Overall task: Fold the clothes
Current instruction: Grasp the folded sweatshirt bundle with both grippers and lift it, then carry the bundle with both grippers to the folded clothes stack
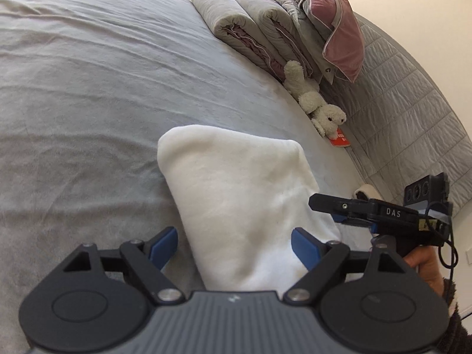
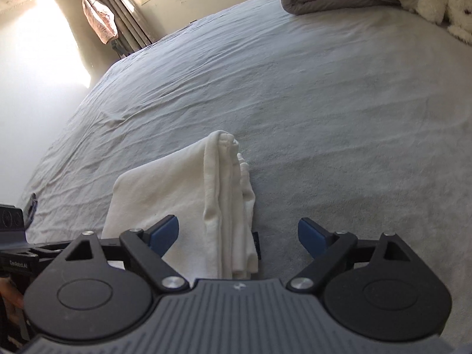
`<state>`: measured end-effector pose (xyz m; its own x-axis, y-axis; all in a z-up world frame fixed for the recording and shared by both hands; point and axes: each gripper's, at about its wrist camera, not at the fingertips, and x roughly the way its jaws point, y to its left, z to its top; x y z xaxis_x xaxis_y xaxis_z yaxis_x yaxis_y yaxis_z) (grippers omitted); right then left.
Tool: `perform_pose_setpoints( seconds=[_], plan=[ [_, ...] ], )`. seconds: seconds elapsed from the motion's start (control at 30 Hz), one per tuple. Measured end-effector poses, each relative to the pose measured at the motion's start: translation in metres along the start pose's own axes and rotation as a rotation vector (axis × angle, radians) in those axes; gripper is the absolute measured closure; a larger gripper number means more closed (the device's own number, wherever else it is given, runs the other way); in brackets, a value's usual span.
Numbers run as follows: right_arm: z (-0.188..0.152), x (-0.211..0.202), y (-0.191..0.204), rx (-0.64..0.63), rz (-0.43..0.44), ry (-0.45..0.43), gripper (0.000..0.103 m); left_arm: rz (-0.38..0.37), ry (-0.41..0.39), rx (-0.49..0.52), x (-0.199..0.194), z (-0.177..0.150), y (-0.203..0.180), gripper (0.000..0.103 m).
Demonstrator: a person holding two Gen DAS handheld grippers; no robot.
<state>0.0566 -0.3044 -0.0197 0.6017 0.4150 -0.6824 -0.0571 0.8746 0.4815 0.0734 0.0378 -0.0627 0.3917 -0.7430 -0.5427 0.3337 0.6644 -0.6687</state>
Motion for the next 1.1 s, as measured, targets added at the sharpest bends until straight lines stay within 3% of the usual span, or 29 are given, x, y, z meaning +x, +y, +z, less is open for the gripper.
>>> perform_pose_setpoints(
  seconds=[0.13,0.2,0.27,0.33,0.57,0.73,1.1],
  plan=[
    [0.001,0.006,-0.018,0.096,0.095,0.010,0.016,-0.045,-0.018,-0.066,0.005,-0.002,0.008,0.021],
    [0.001,0.006,-0.023,0.129,0.161,0.016,0.023,-0.053,-0.034,-0.096,0.008,-0.002,0.012,0.028],
    [-0.003,0.012,-0.026,0.174,0.234,0.038,0.031,-0.041,-0.055,-0.116,0.009,-0.003,0.015,0.047],
    [-0.007,0.017,-0.026,0.203,0.277,0.036,0.036,-0.029,-0.072,-0.124,0.010,-0.005,0.017,0.052],
    [-0.013,-0.002,-0.023,0.278,0.316,-0.044,0.058,0.003,-0.119,-0.107,0.005,0.003,0.001,0.062],
    [-0.012,-0.027,-0.022,0.289,0.294,-0.114,0.060,-0.025,-0.138,-0.108,0.015,0.020,-0.016,0.065],
    [-0.007,-0.097,-0.059,0.429,0.153,-0.381,0.060,-0.091,-0.086,0.024,0.093,0.065,-0.112,0.065]
  ],
)
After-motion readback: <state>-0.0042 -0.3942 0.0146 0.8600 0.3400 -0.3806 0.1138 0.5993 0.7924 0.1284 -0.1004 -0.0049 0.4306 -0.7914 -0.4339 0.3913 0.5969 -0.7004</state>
